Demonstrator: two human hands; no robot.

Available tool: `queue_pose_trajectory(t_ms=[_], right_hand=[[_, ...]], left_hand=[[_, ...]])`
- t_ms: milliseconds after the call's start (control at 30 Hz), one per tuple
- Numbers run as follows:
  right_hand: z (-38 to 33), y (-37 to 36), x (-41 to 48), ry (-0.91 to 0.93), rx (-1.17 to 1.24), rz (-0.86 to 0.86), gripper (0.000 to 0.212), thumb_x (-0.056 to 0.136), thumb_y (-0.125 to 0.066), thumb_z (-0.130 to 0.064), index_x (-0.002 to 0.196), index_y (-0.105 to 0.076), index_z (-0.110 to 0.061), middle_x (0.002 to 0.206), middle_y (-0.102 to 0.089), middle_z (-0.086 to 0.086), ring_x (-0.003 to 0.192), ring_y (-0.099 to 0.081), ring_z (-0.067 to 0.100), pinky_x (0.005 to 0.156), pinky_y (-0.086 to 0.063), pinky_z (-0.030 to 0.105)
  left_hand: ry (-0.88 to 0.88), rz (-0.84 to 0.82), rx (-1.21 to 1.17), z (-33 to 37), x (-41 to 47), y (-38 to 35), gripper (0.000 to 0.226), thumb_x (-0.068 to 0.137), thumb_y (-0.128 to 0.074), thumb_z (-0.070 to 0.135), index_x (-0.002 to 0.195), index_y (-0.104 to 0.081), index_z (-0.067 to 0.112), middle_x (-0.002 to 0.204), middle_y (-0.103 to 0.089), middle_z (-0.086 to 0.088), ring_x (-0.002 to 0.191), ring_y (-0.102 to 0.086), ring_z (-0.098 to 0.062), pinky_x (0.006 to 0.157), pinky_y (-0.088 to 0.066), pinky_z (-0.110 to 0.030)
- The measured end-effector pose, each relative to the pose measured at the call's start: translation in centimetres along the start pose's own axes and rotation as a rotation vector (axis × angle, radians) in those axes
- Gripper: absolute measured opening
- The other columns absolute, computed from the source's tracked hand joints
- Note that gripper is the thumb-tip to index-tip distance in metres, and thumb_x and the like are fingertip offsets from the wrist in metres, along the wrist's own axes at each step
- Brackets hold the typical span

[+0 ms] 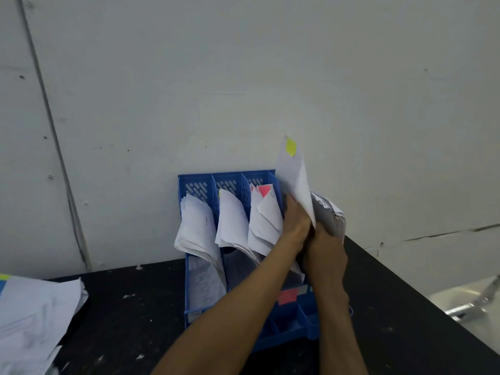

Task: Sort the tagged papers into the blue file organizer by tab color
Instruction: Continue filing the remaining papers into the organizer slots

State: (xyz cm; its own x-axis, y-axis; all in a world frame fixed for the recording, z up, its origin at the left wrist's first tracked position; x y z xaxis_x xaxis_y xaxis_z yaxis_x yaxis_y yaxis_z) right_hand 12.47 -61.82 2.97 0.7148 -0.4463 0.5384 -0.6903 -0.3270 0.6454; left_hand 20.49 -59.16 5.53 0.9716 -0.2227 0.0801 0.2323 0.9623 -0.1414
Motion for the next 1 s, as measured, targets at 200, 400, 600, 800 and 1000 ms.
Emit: queue_pose_trajectory(t_ms=[200,400,600,800,1000], right_hand=[[0.1,1.4,-0.4,-0.224,-0.225,-0.192,0.018,0.094,-0.052,-0.017,0.107,-0.058,-0.007,0.104,-0.064,0.013,0.096,-0.062,0.031,0.072,-0.046,0.034],[0.9,1.6,-1.0,-0.359,-0.18,-0.223,0.016,0.092,-0.054,-0.014,0.089,-0.063,-0.002,0.086,-0.061,0.015,0.081,-0.062,0.031,0.073,-0.053,0.039],[-1.9,5.2,-1.0,-0.287,-0.077,-0.064,0.024,0.085,-0.059,-0.022,0.101,-0.059,-0.004,0.095,-0.061,0.028,0.086,-0.06,0.044,0.075,-0.051,0.046],[-8.8,6.1,-2.8,0.05,0.084,-0.009,0.051,0.084,-0.044,-0.059,0.117,-0.051,-0.021,0.093,-0.066,0.007,0.078,-0.063,0.033,0.077,-0.054,0.049],[-20.2,3.0,-13.1,0.271,0.311,-0.269,0.013,0.092,-0.059,-0.032,0.101,-0.062,-0.024,0.075,-0.067,-0.007,0.062,-0.064,0.015,0.062,-0.052,0.035]], left_hand=[[-0.056,-0.017,-0.027,2.6,-1.9,1.0,0.071,0.097,-0.025,0.062,0.155,-0.008,0.027,0.159,-0.022,-0.001,0.144,-0.026,-0.022,0.119,-0.021,-0.044],[-0.098,-0.076,0.031,4.8,-4.1,0.7,0.067,0.094,-0.025,0.066,0.144,-0.03,0.021,0.144,-0.041,-0.003,0.13,-0.042,-0.02,0.112,-0.032,-0.039],[-0.32,-0.179,0.183,9.8,-8.5,5.9,0.072,0.096,-0.024,0.063,0.152,-0.026,0.018,0.159,-0.023,0.005,0.144,-0.022,-0.009,0.111,-0.013,-0.021],[-0.557,0.092,0.264,11.6,-14.6,22.6,0.032,0.103,-0.042,0.019,0.127,-0.061,0.011,0.126,-0.059,0.008,0.116,-0.054,-0.002,0.104,-0.04,-0.021],[-0.257,0.657,0.675,6.2,-25.1,45.5,0.021,0.092,-0.062,0.015,0.112,-0.068,0.012,0.111,-0.068,-0.001,0.105,-0.063,-0.015,0.089,-0.044,-0.022]])
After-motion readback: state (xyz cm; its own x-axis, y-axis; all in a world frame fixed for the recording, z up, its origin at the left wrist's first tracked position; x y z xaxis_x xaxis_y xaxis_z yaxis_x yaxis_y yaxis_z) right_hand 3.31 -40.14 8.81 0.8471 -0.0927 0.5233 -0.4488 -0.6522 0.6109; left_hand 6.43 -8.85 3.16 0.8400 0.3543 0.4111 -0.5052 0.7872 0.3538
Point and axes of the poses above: each hand's wrist, its own x-axis towards the middle knuckle, its own y-axis out of the back of the hand, z = x × y, the point moved 2 cm from there along x, towards the middle knuckle
